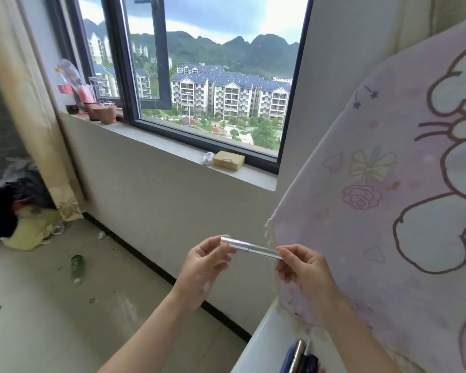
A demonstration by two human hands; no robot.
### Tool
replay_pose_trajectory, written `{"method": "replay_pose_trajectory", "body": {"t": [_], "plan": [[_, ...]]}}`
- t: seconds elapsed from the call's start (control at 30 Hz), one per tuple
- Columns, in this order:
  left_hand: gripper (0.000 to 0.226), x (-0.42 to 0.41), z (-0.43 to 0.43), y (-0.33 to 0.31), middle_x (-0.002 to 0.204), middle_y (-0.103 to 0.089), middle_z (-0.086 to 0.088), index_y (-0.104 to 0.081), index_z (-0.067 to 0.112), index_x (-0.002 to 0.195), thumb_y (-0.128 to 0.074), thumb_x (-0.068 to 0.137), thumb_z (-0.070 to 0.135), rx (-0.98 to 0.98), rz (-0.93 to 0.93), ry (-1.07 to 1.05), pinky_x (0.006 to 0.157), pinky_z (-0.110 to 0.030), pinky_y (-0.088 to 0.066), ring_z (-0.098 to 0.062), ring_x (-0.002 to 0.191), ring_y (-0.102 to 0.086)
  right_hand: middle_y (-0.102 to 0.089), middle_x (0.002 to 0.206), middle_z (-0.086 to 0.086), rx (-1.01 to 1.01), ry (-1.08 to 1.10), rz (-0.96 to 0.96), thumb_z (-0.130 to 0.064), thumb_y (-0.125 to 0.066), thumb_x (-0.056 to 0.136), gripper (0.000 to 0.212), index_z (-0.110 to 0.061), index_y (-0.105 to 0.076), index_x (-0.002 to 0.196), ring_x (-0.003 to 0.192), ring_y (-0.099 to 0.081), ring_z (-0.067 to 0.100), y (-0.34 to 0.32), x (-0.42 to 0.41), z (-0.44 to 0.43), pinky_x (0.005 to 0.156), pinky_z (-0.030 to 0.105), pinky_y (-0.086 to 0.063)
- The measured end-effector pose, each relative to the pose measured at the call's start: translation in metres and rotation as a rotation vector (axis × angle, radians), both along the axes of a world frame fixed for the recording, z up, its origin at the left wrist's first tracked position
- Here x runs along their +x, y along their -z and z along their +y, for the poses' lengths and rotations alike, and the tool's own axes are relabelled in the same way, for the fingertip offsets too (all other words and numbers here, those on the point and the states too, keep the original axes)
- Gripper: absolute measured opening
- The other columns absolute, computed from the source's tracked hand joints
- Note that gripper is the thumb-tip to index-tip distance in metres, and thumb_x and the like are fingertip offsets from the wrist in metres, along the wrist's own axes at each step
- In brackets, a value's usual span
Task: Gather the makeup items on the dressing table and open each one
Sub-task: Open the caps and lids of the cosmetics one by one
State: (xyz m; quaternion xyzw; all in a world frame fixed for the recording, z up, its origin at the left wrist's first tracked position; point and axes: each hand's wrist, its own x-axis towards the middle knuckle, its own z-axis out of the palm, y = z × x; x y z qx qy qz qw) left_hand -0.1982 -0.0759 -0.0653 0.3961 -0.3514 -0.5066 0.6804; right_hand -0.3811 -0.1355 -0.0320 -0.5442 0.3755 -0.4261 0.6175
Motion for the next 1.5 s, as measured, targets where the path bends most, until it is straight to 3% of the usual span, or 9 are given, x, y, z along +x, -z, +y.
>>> {"method": "replay_pose_trajectory", "body": {"t": [0.1,0.27,0.5,0.6,0.73,0.87,1.07,1.2,1.5], "plan": [[0.064,-0.022,-0.004,0.005,0.09,-0.073,0.0,-0.072,0.017,0.089,-0.092,0.033,0.042,0.016,0.139,0.118,0.064,-0.023,-0.05,-0.011,0.073,-0.065,-0.058,0.046,0.006,0.231,0.014,-0.164,-0.004,-0.051,0.09,0.017,0.0,-0.059,0.075,0.038,-0.051,0.012,0.011,0.011,0.009,0.039,0.017,-0.043],[0.011,-0.04,-0.013,0.0,0.08,-0.072,0.0,-0.071,0.014,0.08,-0.073,0.074,0.023,0.07,-0.05,-0.061,0.081,-0.032,-0.044,-0.013,0.08,-0.061,-0.063,0.053,0.009,0.21,-0.084,0.15,-0.02,-0.05,0.093,0.02,-0.005,-0.054,0.08,0.041,-0.057,0.016,0.027,0.014,0.014,0.041,0.02,-0.044],[0.021,-0.016,-0.013,0.019,0.065,-0.058,0.004,-0.053,0.032,0.088,-0.048,0.076,0.049,-0.159,-1.314,-0.345,0.053,-0.024,-0.045,-0.011,0.068,-0.047,-0.054,0.044,-0.003,-0.249,-0.036,0.39,-0.028,-0.055,0.09,0.025,-0.016,-0.056,0.067,0.032,-0.045,0.005,-0.012,0.004,-0.005,0.037,0.014,-0.036],[0.024,-0.009,-0.013,0.016,0.064,-0.044,0.016,-0.054,0.031,0.088,-0.044,0.076,0.05,-0.184,-1.278,-0.325,0.053,-0.022,-0.04,-0.005,0.063,-0.04,-0.054,0.045,-0.006,-0.341,-0.046,0.491,-0.009,-0.062,0.085,0.03,-0.019,-0.056,0.057,0.037,-0.046,0.001,-0.015,0.011,-0.011,0.046,0.016,-0.038],[0.024,-0.001,-0.013,0.021,0.064,-0.036,0.018,-0.051,0.032,0.092,-0.045,0.077,0.05,-0.192,-1.292,-0.299,0.057,-0.02,-0.035,-0.003,0.066,-0.037,-0.059,0.084,-0.002,-0.216,-0.276,0.422,-0.008,-0.068,0.08,0.026,-0.025,-0.059,0.097,0.075,-0.06,0.009,-0.009,0.013,-0.011,0.066,0.02,-0.05],[0.015,-0.005,-0.013,0.022,0.065,-0.036,0.018,-0.049,0.032,0.092,-0.055,0.079,0.035,-0.175,-1.29,-0.282,0.059,-0.019,-0.033,-0.004,0.068,-0.037,-0.058,0.044,-0.001,-0.144,-0.236,0.524,-0.026,-0.05,0.093,0.033,-0.012,-0.056,0.064,0.031,-0.046,0.007,-0.004,0.02,-0.012,0.035,0.017,-0.032],[0.022,-0.006,-0.011,0.024,0.063,-0.037,0.017,-0.047,0.036,0.099,-0.051,0.077,0.04,-0.081,-1.262,-0.22,0.061,-0.022,-0.036,0.002,0.057,-0.037,-0.062,0.077,-0.006,-0.155,-0.367,0.448,-0.02,-0.072,0.073,0.02,-0.026,-0.057,0.084,0.061,-0.059,0.004,-0.003,0.01,-0.013,0.056,0.014,-0.045],[0.01,-0.012,-0.012,0.023,0.062,-0.04,0.015,-0.063,0.03,0.089,-0.06,0.08,0.032,-0.047,-1.212,-0.187,0.062,-0.023,-0.037,-0.008,0.061,-0.041,-0.057,0.044,-0.004,-0.194,-0.248,0.526,-0.013,-0.053,0.092,0.024,-0.014,-0.057,0.067,0.03,-0.044,0.004,0.002,0.007,-0.016,0.037,0.014,-0.032],[0.022,-0.01,-0.002,0.031,0.063,-0.057,0.01,-0.052,0.027,0.086,-0.062,0.083,0.008,0.218,-0.849,0.096,0.058,-0.016,-0.038,-0.001,0.051,-0.045,-0.06,0.068,0.0,-0.223,-0.298,0.541,0.009,-0.061,0.08,0.027,-0.018,-0.062,0.077,0.046,-0.054,-0.005,0.005,-0.026,-0.032,0.052,0.006,-0.043]]}}
